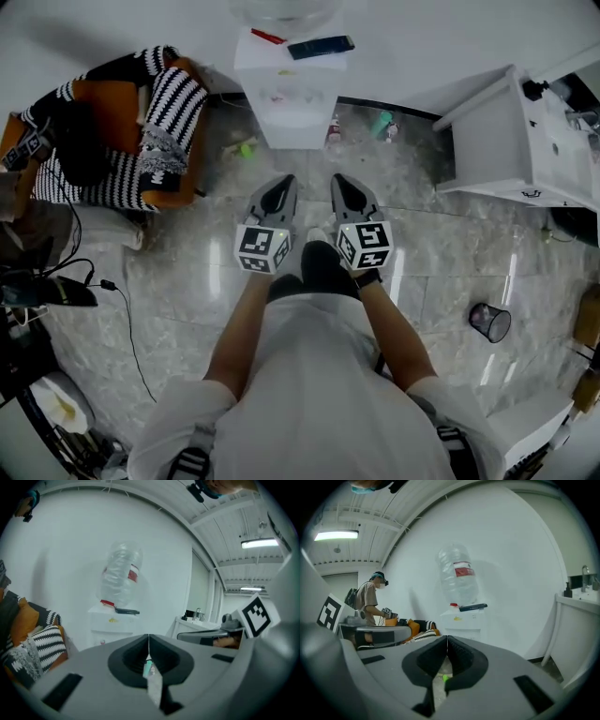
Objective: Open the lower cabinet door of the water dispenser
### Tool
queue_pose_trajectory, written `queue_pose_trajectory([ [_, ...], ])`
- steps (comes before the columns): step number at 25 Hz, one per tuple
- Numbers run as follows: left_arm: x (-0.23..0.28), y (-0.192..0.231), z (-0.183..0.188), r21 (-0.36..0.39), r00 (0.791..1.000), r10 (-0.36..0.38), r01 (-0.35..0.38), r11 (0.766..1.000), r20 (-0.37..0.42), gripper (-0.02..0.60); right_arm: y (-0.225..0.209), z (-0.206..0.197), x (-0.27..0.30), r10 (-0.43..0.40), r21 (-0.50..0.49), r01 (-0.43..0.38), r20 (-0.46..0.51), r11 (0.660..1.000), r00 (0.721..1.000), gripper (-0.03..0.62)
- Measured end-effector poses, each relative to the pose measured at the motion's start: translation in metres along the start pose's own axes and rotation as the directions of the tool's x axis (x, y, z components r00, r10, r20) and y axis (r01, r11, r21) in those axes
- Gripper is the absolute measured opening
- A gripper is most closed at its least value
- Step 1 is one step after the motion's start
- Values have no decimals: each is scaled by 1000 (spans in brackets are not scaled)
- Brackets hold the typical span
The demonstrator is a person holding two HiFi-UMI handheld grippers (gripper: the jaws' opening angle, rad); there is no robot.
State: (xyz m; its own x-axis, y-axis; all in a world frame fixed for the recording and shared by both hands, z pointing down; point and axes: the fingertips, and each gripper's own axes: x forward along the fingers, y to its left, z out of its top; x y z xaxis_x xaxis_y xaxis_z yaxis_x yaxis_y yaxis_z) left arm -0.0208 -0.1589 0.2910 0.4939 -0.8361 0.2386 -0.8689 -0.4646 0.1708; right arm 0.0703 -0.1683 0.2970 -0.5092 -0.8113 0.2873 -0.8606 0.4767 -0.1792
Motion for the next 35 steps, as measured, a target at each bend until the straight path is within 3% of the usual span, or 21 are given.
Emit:
queue_pose_trajectory([
  [5, 45, 32, -49, 4, 1000, -2, 2, 1000, -31, 12, -28, -54, 51, 4, -3, -4, -57, 1000, 998, 9],
  [10, 86, 59, -98, 2, 999, -31, 31, 1000, -13, 12, -59, -107, 95, 16, -37, -19, -68, 999, 998, 9],
  [16, 136, 110, -185, 1, 998, -64, 64, 998, -15, 12, -92, -191, 153, 52, -88, -58, -71, 994, 996, 9],
  [20, 161, 134, -237, 34, 997, -73, 73, 997, 13, 12, -113, -245, 184, 53, -107, -59, -60, 992, 997, 9],
  [23, 179, 149, -275, 107, 998, -61, 59, 992, 12, 12, -129, -283, 205, 33, -130, -40, -54, 991, 998, 9],
  [26, 191, 159, -312, 141, 998, -64, 60, 988, 21, 12, -144, -318, 221, 12, -145, -18, -41, 989, 999, 9],
  [31, 209, 166, -361, 127, 994, -109, 105, 986, 22, 12, -161, -354, 238, 69, -128, -63, 46, 990, 997, 9],
  [35, 221, 157, -383, 125, 984, -177, 175, 977, 12, 12, -170, -379, 251, 118, -160, -114, 19, 981, 993, 9],
])
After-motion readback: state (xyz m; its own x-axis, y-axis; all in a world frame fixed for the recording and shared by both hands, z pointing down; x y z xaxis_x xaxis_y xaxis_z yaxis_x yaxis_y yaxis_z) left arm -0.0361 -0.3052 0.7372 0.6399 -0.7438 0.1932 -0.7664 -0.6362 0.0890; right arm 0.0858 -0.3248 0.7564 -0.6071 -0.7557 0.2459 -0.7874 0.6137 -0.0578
